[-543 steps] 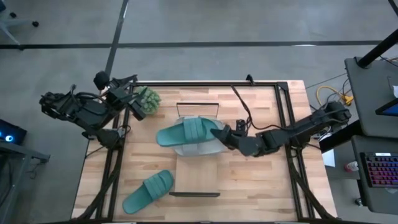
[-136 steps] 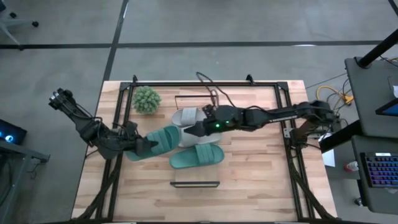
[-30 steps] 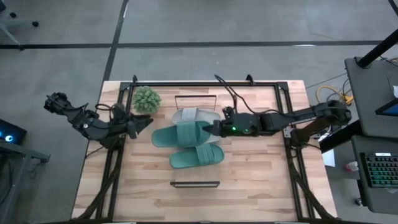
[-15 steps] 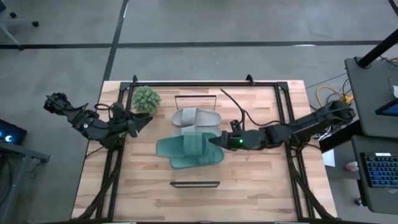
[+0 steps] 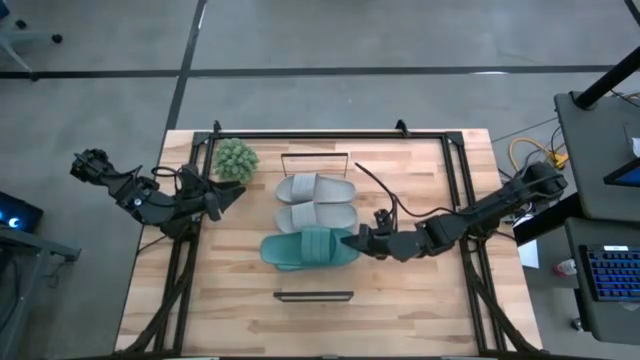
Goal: Pick and place slides into the shelf
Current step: Put the green slipper on the shelf and align it with the other green slipper
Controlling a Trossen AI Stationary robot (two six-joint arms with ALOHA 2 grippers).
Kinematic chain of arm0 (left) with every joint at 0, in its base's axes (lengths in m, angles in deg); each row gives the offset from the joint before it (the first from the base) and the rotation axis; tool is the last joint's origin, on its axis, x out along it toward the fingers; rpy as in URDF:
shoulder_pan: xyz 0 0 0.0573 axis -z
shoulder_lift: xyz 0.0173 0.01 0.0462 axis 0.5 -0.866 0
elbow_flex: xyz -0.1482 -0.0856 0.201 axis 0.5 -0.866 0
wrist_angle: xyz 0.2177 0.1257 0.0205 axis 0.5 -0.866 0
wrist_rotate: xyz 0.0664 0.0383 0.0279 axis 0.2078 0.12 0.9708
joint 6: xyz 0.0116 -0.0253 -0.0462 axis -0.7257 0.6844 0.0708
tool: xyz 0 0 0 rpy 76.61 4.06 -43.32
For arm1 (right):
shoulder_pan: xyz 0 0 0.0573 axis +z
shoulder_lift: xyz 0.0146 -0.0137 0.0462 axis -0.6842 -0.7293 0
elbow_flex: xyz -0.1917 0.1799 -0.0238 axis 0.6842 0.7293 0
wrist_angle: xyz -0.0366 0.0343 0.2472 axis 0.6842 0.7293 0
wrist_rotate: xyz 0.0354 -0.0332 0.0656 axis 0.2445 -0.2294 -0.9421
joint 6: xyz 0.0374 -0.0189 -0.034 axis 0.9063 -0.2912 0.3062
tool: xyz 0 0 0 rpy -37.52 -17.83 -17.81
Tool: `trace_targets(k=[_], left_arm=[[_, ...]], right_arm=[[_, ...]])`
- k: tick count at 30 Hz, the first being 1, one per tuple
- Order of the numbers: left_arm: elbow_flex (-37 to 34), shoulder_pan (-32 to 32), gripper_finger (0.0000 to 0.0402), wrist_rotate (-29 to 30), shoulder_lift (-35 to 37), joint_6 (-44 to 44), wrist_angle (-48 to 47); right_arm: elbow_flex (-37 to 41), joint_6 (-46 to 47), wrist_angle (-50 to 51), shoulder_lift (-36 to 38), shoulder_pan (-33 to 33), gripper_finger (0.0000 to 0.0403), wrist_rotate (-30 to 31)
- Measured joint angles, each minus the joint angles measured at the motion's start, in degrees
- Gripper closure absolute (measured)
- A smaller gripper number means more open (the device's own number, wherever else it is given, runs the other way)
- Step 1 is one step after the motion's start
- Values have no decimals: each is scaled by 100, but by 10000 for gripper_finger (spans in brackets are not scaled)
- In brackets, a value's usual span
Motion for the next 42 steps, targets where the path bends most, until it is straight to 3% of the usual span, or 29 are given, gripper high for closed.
trace_targets(k=[10,22,30,42], left_arm=[[0,0,182,0,0,-21,-1],[0,0,182,131,0,-130,-4],[0,-10,182,133,0,-162,-5],[-37,-11,182,133,-2,-162,-7]], right_arm=[[365,615,-45,0,239,370,17],[656,894,-660,-2,261,370,-219],[922,1231,-1740,-4,371,370,-240],[962,2236,-1905,-4,542,370,-367]])
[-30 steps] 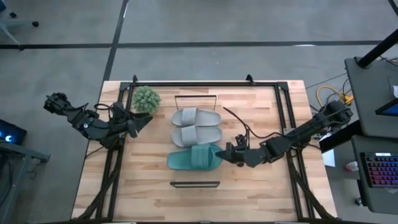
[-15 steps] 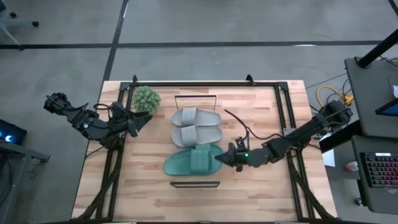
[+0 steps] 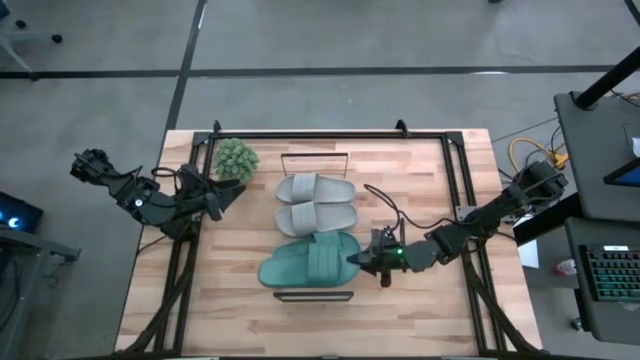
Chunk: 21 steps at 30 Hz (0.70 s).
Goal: Pick and place slides into the shelf
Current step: Put the green slipper on the shelf and align it with the other green slipper
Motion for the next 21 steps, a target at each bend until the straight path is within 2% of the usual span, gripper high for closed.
trace_targets(k=[5,13,21], left_arm=[[-4,-1,182,-1,-1,-108,1],[-4,-22,182,0,0,-131,4],[-4,-22,182,-2,-1,-106,6]], right_arm=[[26,492,5,-53,46,370,-9],[52,597,-107,-203,-33,370,-218],[66,617,-493,-793,-56,370,-151]])
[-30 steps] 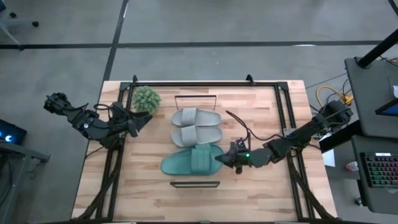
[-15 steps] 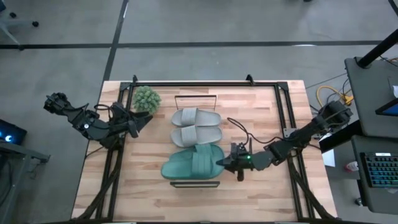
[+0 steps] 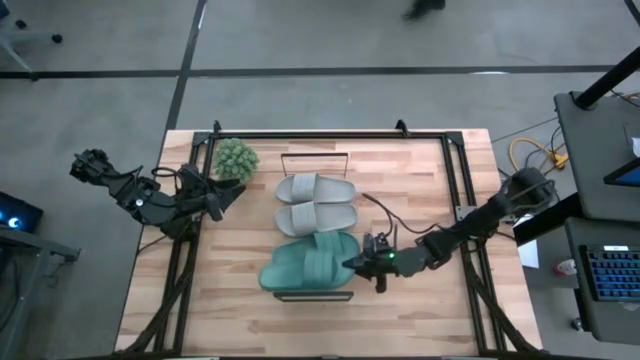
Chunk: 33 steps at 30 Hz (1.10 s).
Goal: Pick and place slides into the shelf
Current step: Put the green slipper on the shelf and align it with the other green slipper
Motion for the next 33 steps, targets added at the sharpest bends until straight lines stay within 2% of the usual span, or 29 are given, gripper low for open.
trace_targets(k=[5,8,14,26,33], left_arm=[[4,0,182,-12,14,9,35],[7,0,182,-18,97,9,64],[9,0,182,-20,262,-13,62],[-2,0,182,-5,381,-37,46],[-7,0,182,19,414,-41,44]], right_arm=[[13,-1,-942,-536,74,370,160],[13,4,-1165,-715,170,370,173],[52,39,-1069,-668,333,370,324],[577,17,-557,-18,391,370,291],[710,17,-580,-59,387,370,107]])
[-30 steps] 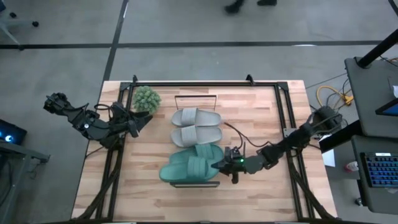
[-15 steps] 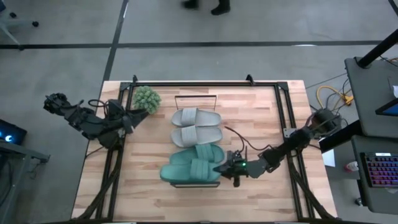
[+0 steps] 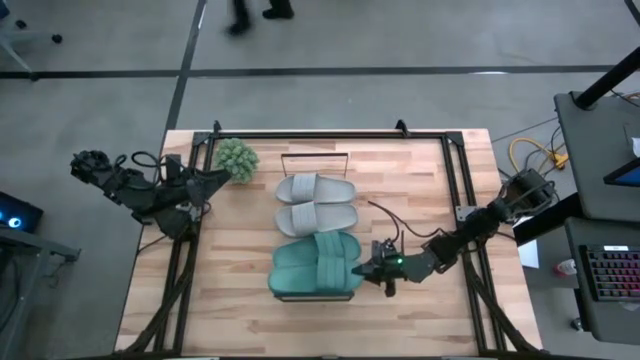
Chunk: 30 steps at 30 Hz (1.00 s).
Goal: Pick and place slides into the shelf
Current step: Put the green slipper on the shelf and align it with the other green slipper
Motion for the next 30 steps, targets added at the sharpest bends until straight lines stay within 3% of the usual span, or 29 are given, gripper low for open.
trace_targets(k=[15,30], left_arm=[[0,0,182,112,30,0,6],[0,0,182,108,-20,2,14]], right_arm=[[-9,-151,-20,-442,0,370,111],[-135,-1179,355,-463,-33,370,320]])
